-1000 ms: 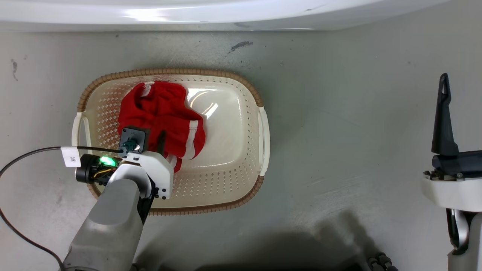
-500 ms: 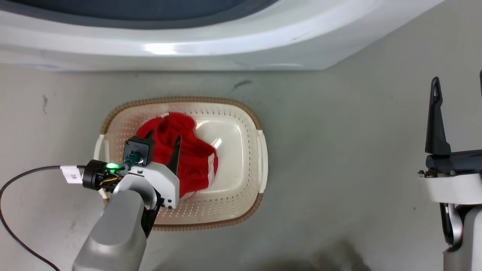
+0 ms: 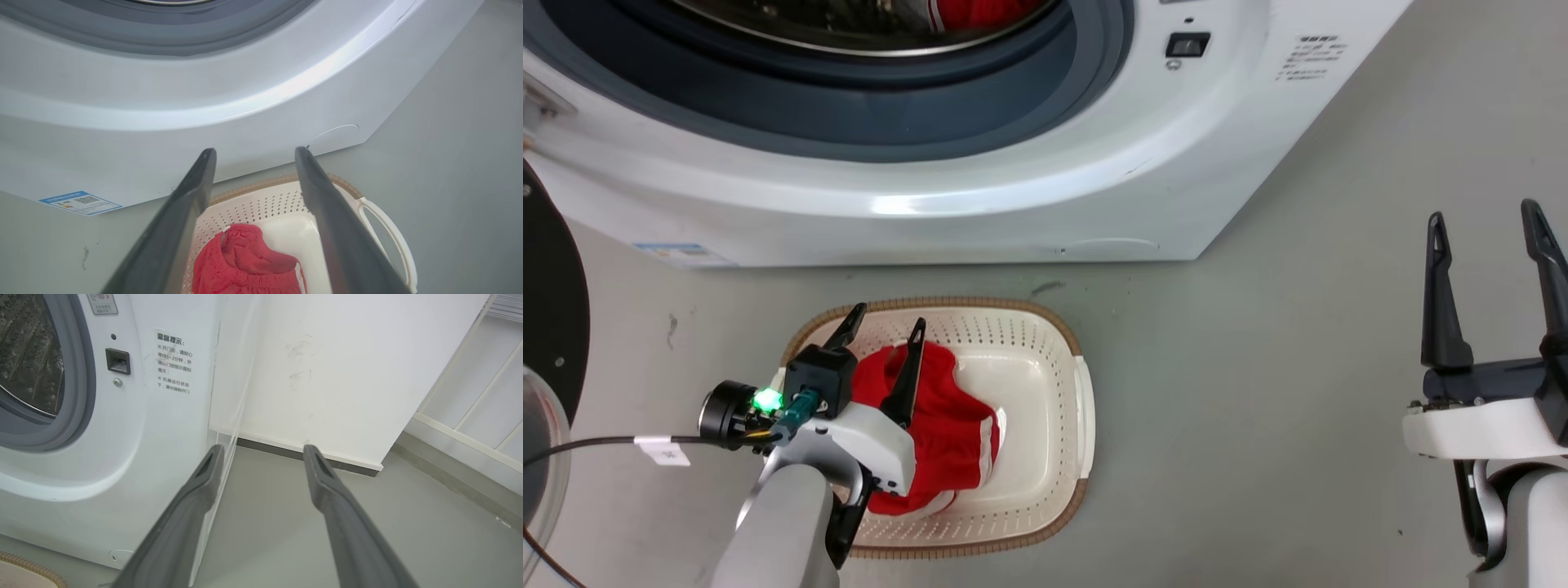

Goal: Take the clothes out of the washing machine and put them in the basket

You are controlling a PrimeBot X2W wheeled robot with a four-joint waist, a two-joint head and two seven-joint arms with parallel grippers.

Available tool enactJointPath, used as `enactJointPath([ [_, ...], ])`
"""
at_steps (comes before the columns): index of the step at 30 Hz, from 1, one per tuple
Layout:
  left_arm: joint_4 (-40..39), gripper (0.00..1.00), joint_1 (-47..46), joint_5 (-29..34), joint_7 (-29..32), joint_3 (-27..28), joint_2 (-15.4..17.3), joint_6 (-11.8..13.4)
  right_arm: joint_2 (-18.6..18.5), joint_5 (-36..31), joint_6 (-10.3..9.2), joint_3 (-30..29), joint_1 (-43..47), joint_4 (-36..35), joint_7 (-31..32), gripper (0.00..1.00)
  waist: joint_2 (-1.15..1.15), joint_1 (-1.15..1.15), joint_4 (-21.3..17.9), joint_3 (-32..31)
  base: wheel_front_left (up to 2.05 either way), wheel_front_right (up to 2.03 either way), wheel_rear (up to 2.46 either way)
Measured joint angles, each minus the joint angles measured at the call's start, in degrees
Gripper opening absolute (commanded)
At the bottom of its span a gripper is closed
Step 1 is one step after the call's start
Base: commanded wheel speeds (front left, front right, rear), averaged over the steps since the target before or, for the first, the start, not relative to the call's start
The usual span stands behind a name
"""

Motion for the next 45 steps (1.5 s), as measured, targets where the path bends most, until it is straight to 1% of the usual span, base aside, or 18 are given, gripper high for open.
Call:
enactJointPath([
  [6, -5.58, 1.00, 2.92, 0.81, 0.00, 0.19, 0.04, -0.54, 0.00, 1.34, 0.00, 0.43, 1.34, 0.78, 0.00, 1.00, 0.00, 0.00, -0.66, -3.38, 0.00, 0.00, 0.00],
  [11, -8.15, 1.00, 2.42, 1.01, 0.00, 0.22, 1.98, -1.01, 0.02, 2.00, 0.01, 1.30, 2.12, 1.00, 0.00, 1.00, 0.00, -0.01, -1.97, -3.81, 0.00, 0.00, 0.00],
  [17, -7.62, 1.00, -3.91, 0.36, 0.00, -1.16, 5.41, -1.35, 0.00, 4.00, 0.00, 0.49, 2.22, 1.08, 0.00, 1.00, 0.00, 0.00, -3.96, -2.60, 0.00, 0.00, 0.00],
  [21, -4.86, 1.00, -10.63, -2.33, 1.56, -3.77, 8.09, -1.37, 0.03, 4.78, 0.01, 1.08, 2.31, 1.16, 0.00, 1.00, 0.00, 0.00, -5.46, -0.98, 0.00, 0.00, 0.00],
  [24, -4.58, 1.00, -16.91, -5.79, 5.76, -6.28, 10.62, -1.45, -0.01, 6.32, 0.00, 1.03, 2.02, 0.60, 0.00, 1.00, 0.00, 0.00, -6.60, 0.95, 0.00, 0.00, 0.00],
  [28, -4.14, 1.00, -26.76, -8.97, 12.41, -9.04, 14.85, -1.45, -0.02, 7.97, 0.00, 1.81, 0.69, -0.45, 0.00, 1.00, 0.00, 0.00, -8.20, 4.35, 0.00, 0.00, 0.00],
  [33, -2.02, 1.00, -39.72, -15.00, 24.28, -14.43, 19.60, -1.46, -0.02, 10.87, 0.00, 3.65, -0.32, -1.00, 0.00, 1.00, 0.00, 0.01, -10.67, 9.28, 0.00, 0.00, 0.00],
  [36, 0.01, 1.00, -47.46, -18.73, 31.33, -16.51, 22.60, -1.46, -0.02, 13.13, 0.00, 5.00, -0.55, -1.10, 0.00, 1.00, 0.00, 0.01, -12.47, 12.26, 0.00, 0.00, 0.00],
  [40, 4.30, 1.00, -57.49, -22.80, 39.49, -16.92, 24.10, -1.46, -0.03, 15.03, 0.00, 6.31, -0.87, -1.44, 0.00, 1.00, 0.00, 0.02, -15.06, 16.11, 0.00, 0.00, 0.00],
  [45, 9.37, 1.00, -66.32, -23.23, 46.84, -17.56, 25.22, -1.45, -0.02, 15.93, 0.00, 8.26, -0.98, -1.86, 0.00, 1.00, 0.00, 0.02, -18.53, 19.95, 0.00, 0.00, 0.00],
])
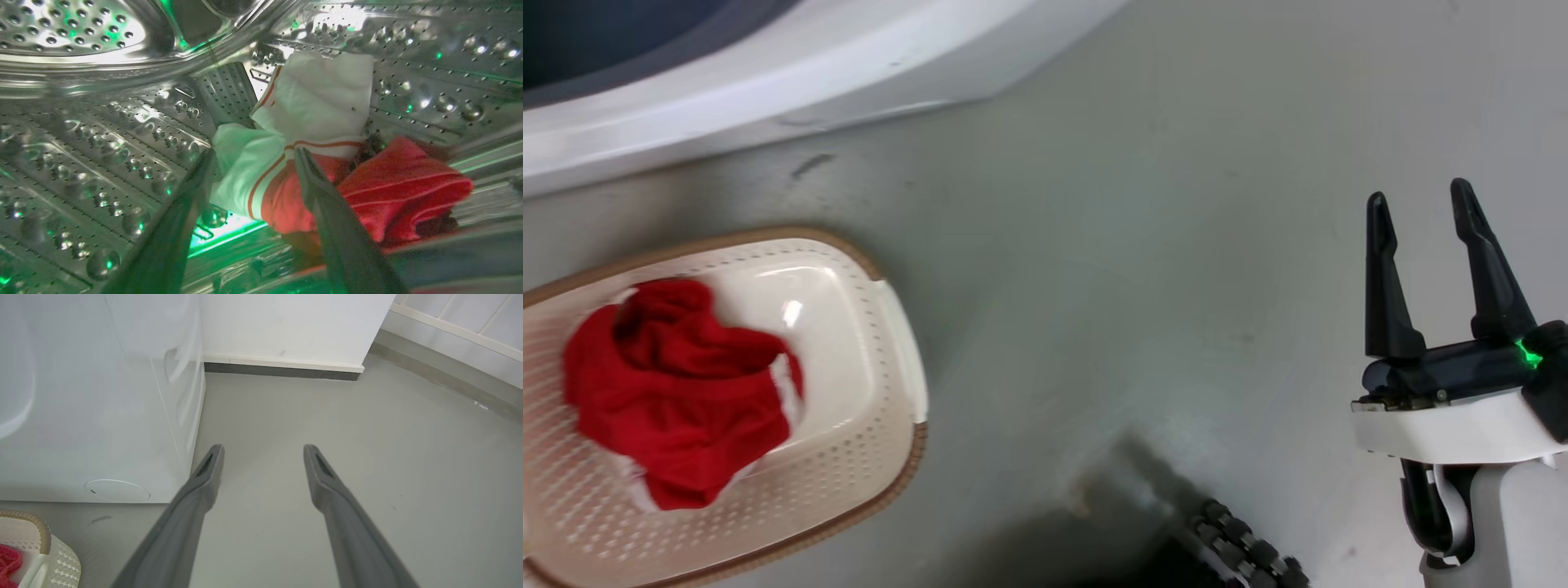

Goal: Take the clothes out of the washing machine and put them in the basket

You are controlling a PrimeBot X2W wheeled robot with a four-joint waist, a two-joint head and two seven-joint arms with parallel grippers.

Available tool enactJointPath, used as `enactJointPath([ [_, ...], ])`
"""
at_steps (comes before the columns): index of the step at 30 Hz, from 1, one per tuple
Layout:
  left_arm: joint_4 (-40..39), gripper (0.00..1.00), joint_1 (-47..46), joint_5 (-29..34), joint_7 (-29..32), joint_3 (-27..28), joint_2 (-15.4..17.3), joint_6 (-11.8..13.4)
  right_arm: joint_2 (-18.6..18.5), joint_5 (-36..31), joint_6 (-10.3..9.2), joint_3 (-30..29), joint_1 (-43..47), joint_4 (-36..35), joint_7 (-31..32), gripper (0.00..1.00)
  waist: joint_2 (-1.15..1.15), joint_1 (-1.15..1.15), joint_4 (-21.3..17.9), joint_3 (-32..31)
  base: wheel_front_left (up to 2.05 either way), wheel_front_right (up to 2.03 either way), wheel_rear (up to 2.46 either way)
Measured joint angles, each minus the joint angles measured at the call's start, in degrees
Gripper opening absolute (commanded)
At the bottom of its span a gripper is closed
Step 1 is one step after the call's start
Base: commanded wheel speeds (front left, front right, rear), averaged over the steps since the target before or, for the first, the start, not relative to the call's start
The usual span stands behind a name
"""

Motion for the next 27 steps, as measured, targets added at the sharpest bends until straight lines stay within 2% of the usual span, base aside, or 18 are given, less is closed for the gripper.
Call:
enactJointPath([
  [7, 6.61, 1.00, -6.02, 1.09, 7.90, -1.74, 1.05, 0.43, -0.02, 2.61, 0.00, 1.14, -0.08, -0.25, 0.00, 1.00, 0.00, 0.00, -3.97, 3.82, 0.00, 0.00, 0.00],
  [17, 10.65, 1.00, -8.03, 2.65, 10.80, -5.54, 0.57, 0.34, -0.01, 3.80, 0.00, 1.66, -0.11, -0.49, 0.00, 1.00, 0.00, -0.01, -4.78, 5.79, 0.00, 0.00, 0.00],
  [18, 10.91, 0.31, -8.18, 2.61, 10.55, -5.70, 0.53, 0.34, -0.01, 4.04, 0.00, 1.63, -0.14, -0.52, 0.00, 1.00, 0.00, 0.00, -4.75, 5.86, 0.00, 0.00, 0.00],
  [19, 11.16, 0.00, -8.32, 2.54, 10.40, -5.95, 0.46, 0.32, -0.01, 4.13, 0.00, 1.52, -0.19, -0.51, 0.00, 1.00, 0.00, 0.00, -4.71, 5.91, 0.00, 0.00, 0.00],
  [27, 12.78, 0.00, -8.66, 1.57, 4.06, -6.12, 1.04, 0.11, -0.01, 4.26, 0.00, 1.68, -1.37, 0.12, 0.00, 1.00, 0.00, -0.01, -4.63, 5.53, 0.00, 0.00, 0.00],
])
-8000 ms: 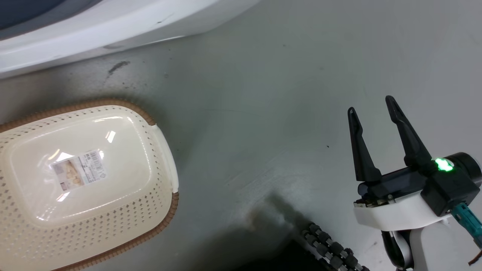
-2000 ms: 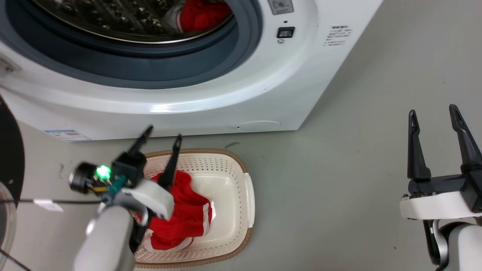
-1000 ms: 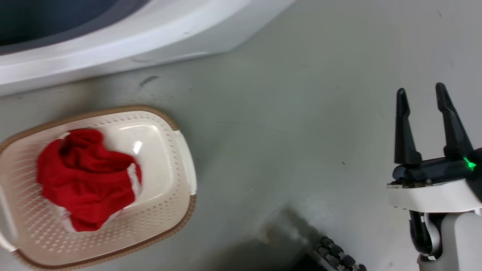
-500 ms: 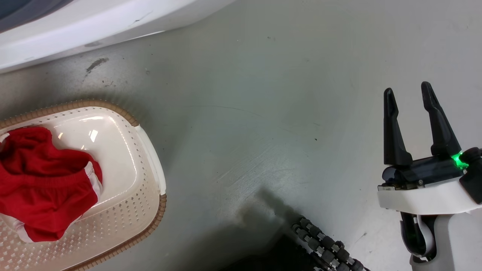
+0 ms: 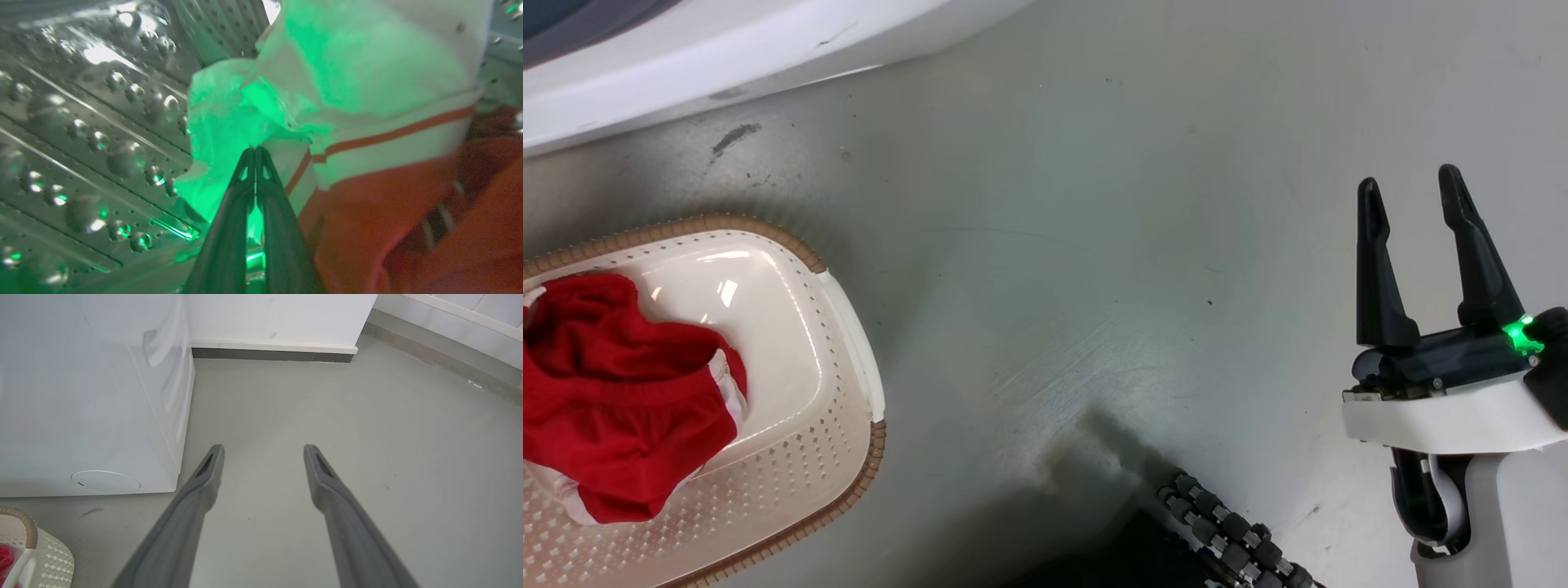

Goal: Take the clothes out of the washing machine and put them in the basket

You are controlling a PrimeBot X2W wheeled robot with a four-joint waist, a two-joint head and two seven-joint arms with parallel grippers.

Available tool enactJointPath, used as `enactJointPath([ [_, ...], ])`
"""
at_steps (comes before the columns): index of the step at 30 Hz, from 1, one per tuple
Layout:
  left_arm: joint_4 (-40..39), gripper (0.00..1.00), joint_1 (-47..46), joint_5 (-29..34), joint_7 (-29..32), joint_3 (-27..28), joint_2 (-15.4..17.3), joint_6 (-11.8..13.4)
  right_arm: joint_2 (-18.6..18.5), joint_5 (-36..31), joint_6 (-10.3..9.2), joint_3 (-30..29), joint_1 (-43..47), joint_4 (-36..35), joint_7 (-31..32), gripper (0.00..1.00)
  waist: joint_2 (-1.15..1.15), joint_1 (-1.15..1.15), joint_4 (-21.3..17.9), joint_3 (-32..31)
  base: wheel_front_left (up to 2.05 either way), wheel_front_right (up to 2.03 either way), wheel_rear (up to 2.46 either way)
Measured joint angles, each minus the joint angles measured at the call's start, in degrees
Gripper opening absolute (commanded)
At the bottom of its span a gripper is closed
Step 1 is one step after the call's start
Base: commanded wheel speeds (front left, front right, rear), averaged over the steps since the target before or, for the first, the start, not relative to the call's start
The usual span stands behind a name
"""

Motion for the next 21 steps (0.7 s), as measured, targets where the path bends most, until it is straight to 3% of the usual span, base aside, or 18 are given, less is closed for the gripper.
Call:
enactJointPath([
  [12, 1.63, 0.00, 6.34, -2.59, -23.50, 1.80, -3.07, -0.02, 0.00, -3.49, 0.00, -3.85, -1.32, 1.42, 0.00, 1.00, 0.00, 0.00, 3.38, -6.43, 0.00, 0.00, 0.00],
  [19, 3.31, 0.00, 15.92, -5.34, -39.60, 3.88, -5.93, 0.34, 0.09, -6.46, 0.01, -4.89, -0.63, 2.20, 0.00, 1.00, 0.00, 0.00, 7.05, -12.11, 0.00, 0.00, 0.00],
  [20, 3.55, 0.00, 20.89, -6.05, -45.62, 4.19, -7.40, 0.40, 0.07, -8.86, 0.00, -5.20, 0.00, 2.72, 0.00, 1.00, 0.00, -0.01, 8.52, -14.93, 0.00, 0.00, 0.00],
  [21, 3.53, 0.00, 22.47, -6.41, -47.20, 4.46, -7.83, 0.52, 0.07, -9.24, 0.00, -5.20, 0.20, 2.91, 0.00, 1.00, 0.00, -0.01, 8.99, -15.88, 0.00, 0.00, 0.00],
])
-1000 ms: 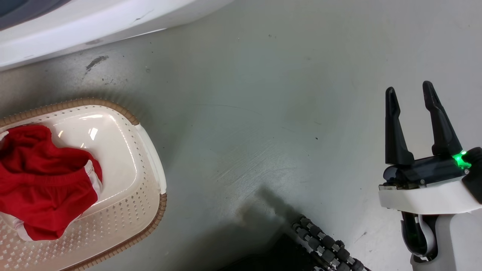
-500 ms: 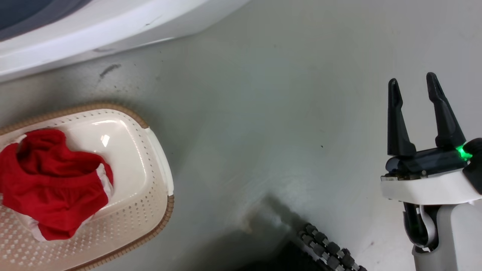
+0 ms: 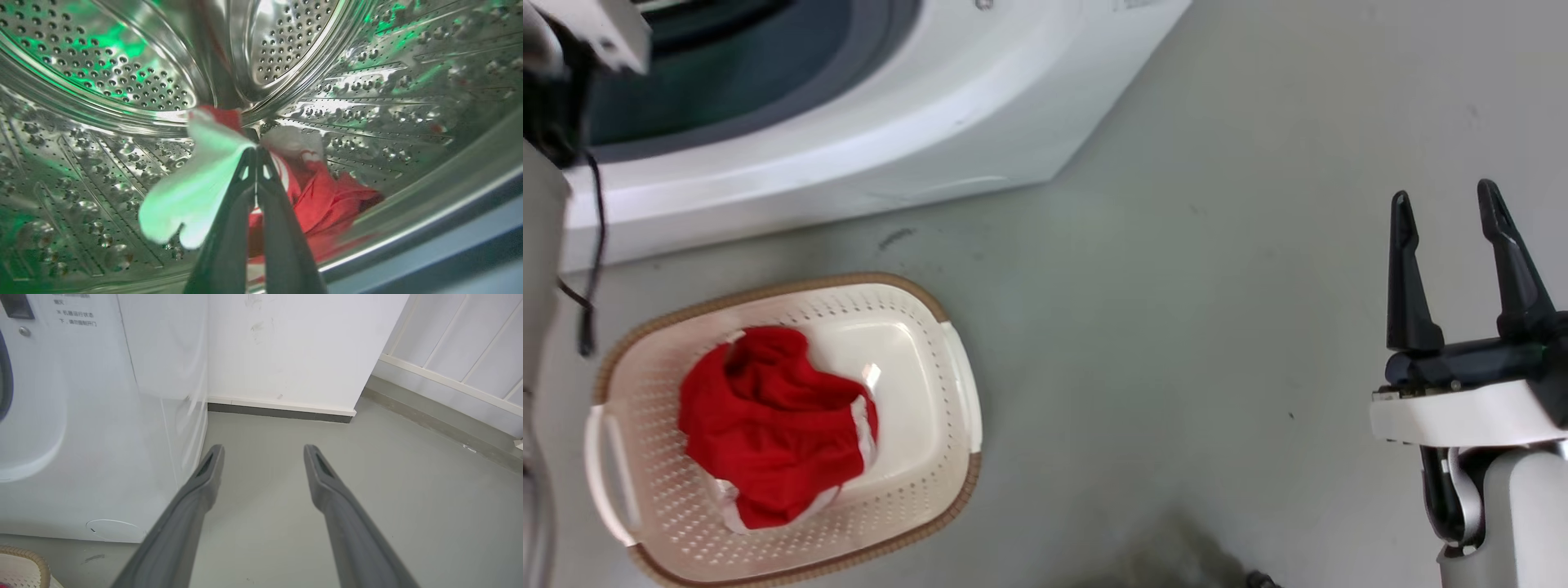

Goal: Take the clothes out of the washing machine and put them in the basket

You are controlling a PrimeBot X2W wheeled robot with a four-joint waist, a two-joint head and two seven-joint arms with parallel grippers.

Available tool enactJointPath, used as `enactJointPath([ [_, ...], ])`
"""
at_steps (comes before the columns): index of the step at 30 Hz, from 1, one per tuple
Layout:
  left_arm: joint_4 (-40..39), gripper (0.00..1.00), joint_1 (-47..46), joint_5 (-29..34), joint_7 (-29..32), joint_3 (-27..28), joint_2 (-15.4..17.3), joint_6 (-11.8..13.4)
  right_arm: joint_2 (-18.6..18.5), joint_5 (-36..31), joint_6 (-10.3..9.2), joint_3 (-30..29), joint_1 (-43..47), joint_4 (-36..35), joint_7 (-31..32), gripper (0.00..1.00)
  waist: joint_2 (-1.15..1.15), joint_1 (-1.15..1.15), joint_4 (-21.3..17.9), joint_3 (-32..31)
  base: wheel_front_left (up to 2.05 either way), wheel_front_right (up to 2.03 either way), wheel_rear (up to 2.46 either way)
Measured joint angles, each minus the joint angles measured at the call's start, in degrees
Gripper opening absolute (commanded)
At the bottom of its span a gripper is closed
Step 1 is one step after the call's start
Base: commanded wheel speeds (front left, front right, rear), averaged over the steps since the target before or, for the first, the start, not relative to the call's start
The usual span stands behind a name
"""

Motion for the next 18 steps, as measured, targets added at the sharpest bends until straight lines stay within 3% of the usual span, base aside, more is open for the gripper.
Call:
enactJointPath([
  [7, -5.20, 0.00, 9.36, 0.54, -3.52, 1.29, -2.65, 2.41, 0.01, -1.80, 0.00, -0.34, 2.01, 1.01, 0.00, 1.00, 0.00, 0.00, 3.04, -6.89, 0.00, 0.00, 0.00],
  [14, -25.86, 0.00, 25.37, 7.32, -3.60, 8.28, -2.85, 8.01, 0.01, -3.02, 0.00, -0.07, 4.82, 2.03, 0.00, 1.00, 0.00, -0.01, 5.79, -14.35, 0.00, 0.00, 0.00],
  [18, -35.66, 0.00, 32.87, 10.84, -3.63, 11.56, -3.34, 9.66, -0.01, -3.42, 0.00, -0.04, 5.85, 2.65, 0.00, 1.00, 0.00, -0.01, 6.91, -17.66, 0.00, 0.00, 0.00],
])
